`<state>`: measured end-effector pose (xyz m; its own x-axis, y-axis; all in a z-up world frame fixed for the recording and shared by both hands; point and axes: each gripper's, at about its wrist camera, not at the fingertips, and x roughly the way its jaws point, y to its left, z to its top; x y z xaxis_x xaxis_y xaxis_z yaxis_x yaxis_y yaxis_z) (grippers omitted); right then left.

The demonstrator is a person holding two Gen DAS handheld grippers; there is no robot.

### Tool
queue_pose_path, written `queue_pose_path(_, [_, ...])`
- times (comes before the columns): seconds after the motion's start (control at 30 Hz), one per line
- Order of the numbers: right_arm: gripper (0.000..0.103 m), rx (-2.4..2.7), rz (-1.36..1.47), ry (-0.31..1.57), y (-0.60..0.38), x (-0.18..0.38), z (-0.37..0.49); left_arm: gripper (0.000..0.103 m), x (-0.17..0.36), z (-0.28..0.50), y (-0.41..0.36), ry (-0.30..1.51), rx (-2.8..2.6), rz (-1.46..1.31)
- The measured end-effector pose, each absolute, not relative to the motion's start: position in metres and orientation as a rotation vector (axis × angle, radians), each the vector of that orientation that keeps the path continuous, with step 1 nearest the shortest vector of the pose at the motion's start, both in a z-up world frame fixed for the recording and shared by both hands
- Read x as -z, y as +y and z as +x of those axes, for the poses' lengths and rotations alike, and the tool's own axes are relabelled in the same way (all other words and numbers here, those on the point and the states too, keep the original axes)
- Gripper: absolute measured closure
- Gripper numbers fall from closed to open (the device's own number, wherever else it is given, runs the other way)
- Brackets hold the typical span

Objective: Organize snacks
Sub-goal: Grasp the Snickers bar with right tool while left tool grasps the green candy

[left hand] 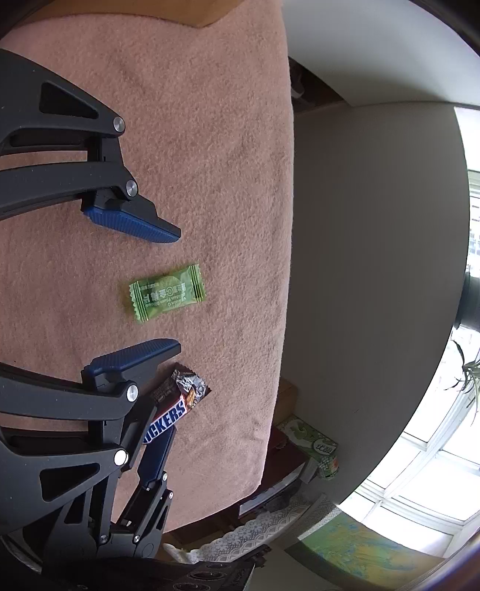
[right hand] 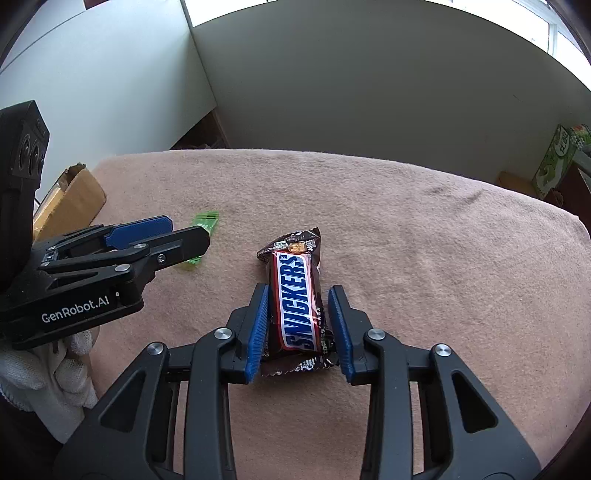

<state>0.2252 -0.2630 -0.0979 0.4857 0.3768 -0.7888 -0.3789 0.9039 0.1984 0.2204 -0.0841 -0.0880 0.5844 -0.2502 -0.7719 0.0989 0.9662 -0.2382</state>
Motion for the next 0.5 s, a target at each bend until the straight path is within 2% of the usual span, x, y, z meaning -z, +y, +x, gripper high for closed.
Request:
queue_pose_path(0.17, [0.071,-0.447,-0.015,0.951,-0.268,0.097,0.222,0.058,0.093,0.221,-0.099,0.924,0.176,-0.086])
queue_pose_path(0.2, [0.071,-0.442,-0.026,0.950,-0.264,0.097,0.222,0.061,0.094,0.221,-0.103,0.923,0.173,-0.066])
queue_pose_path(0.27, [0.071,-0.436,-0.050,0.946,-0.261,0.096,0.219,0.078,0.095,0.222,-0.107,0.916,0.148,-0.032])
queue_pose_path(0.3, [0.071,-0.433,-0.058,0.945,-0.260,0.096,0.219,0.081,0.095,0.221,-0.108,0.914,0.146,-0.024])
queue_pose_path(0.5, [0.073,-0.421,-0.034,0.939,-0.251,0.100,0.220,0.084,0.094,0.218,-0.108,0.907,0.161,-0.020])
